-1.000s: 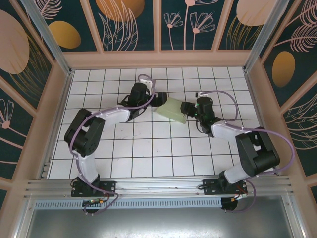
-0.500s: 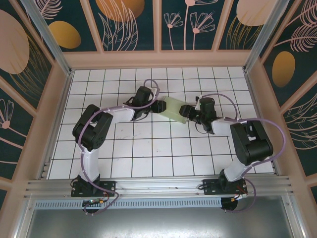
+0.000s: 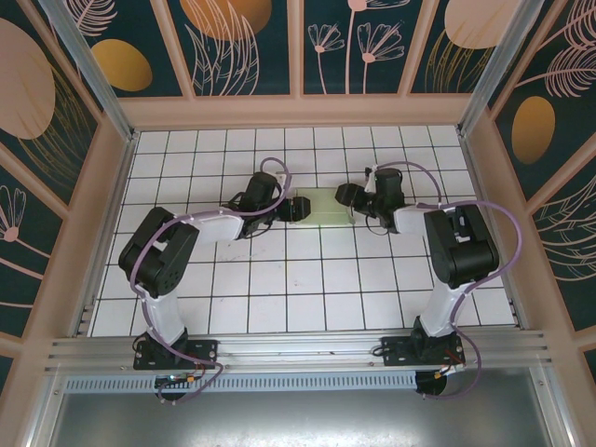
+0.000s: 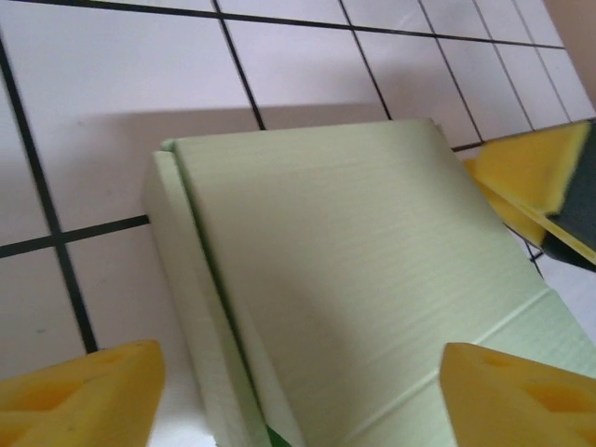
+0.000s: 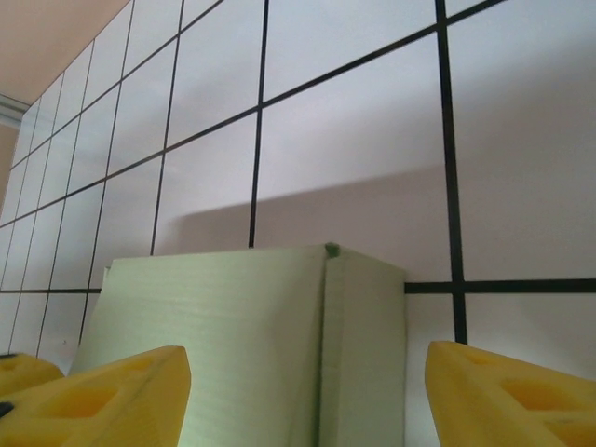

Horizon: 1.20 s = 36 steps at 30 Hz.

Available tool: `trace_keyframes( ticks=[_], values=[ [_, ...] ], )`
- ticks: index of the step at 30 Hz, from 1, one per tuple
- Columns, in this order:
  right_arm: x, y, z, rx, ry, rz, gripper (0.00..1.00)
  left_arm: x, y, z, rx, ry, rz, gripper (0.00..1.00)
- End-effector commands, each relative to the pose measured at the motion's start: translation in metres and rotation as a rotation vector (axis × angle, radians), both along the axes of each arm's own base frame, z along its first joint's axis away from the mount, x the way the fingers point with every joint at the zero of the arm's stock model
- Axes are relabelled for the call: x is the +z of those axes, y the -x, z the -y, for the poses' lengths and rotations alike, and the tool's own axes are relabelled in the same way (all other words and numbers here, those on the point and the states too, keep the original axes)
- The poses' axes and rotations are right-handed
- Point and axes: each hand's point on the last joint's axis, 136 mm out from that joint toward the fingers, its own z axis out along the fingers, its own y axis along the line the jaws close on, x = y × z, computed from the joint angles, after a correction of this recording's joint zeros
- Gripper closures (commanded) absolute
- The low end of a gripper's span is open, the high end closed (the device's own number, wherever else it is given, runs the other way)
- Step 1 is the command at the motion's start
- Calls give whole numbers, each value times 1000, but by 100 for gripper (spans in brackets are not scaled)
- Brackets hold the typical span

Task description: Fold the paper box

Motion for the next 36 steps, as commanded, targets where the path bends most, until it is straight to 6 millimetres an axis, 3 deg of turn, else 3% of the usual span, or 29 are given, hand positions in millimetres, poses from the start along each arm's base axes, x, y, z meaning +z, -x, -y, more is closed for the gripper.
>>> trace_keyframes(
  ticks=[1, 5, 9, 13, 18, 21, 24, 28, 32, 36],
  values=[
    [6, 7, 5, 22, 12, 28, 30, 4, -12, -6, 42, -52, 14, 19],
    [-5, 19, 4, 61, 11, 4, 29, -15, -16, -4, 41, -77, -16, 21],
    [-18, 26, 2, 88, 15, -30, 30, -34, -15, -2, 33, -87, -50, 39],
    [-33, 26, 5, 83, 47, -60, 44, -51, -12, -3, 29, -105, -81, 55],
    [-43, 25, 7, 81, 67, -80, 58, -65, -7, -7, 31, -125, -103, 64],
    [-38, 24, 6, 83, 61, -71, 63, -60, -4, -6, 25, -105, -94, 62],
    [-24, 22, 5, 81, 48, -37, 63, -48, -5, -5, 26, -84, -70, 52],
    [2, 19, 5, 69, 11, 30, 49, -19, -11, -2, 40, 0, -21, 33],
    [15, 20, 6, 64, -22, 43, 36, 0, -19, -7, 90, 73, -4, 28],
    [14, 22, 11, 52, -81, -4, 23, -6, -23, -8, 99, 92, -35, 29]
  ],
)
